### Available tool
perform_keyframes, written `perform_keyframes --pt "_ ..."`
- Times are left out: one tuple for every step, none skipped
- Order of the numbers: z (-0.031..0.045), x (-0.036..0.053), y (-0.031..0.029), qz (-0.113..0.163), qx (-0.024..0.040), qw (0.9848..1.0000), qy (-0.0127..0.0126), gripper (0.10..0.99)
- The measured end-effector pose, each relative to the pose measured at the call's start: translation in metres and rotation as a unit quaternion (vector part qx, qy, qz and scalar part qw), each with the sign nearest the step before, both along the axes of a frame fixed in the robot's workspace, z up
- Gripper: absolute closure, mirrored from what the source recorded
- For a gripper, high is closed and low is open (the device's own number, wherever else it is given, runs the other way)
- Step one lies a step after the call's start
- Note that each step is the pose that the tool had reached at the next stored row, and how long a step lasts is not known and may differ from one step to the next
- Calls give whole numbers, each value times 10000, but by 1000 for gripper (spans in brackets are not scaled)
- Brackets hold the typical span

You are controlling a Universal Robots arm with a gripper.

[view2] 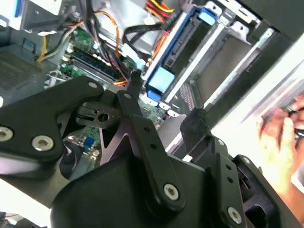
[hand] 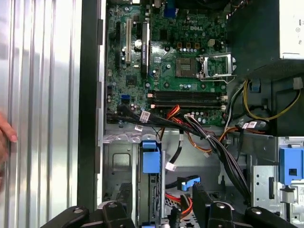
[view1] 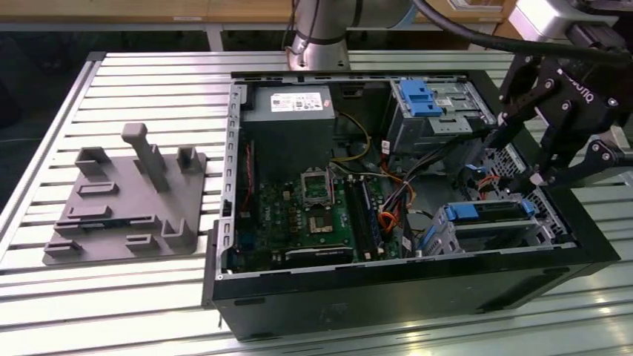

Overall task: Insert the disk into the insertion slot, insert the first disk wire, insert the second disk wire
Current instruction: 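Insert the first disk wire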

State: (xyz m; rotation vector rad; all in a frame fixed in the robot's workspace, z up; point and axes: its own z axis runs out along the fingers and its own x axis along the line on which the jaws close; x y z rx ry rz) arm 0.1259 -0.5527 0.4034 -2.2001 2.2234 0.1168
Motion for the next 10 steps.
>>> perform_keyframes --pt "-1 9 5 0 -84 10000 4 475" --pt "-1 15 9 0 -174 9998 7 475" --pt "-1 16 13 0 -264 9997 8 475" --pt "-1 17 19 -1 -359 9994 8 475" --pt "-1 18 25 -1 -452 9990 8 475" --pt "-1 20 31 0 -539 9985 8 475" --pt "-1 23 46 -1 -721 9974 8 475" --pt "-1 28 58 0 -809 9967 7 475" --pt "-2 36 77 0 -853 9964 7 475" --pt "-7 64 136 0 -866 9962 8 475"
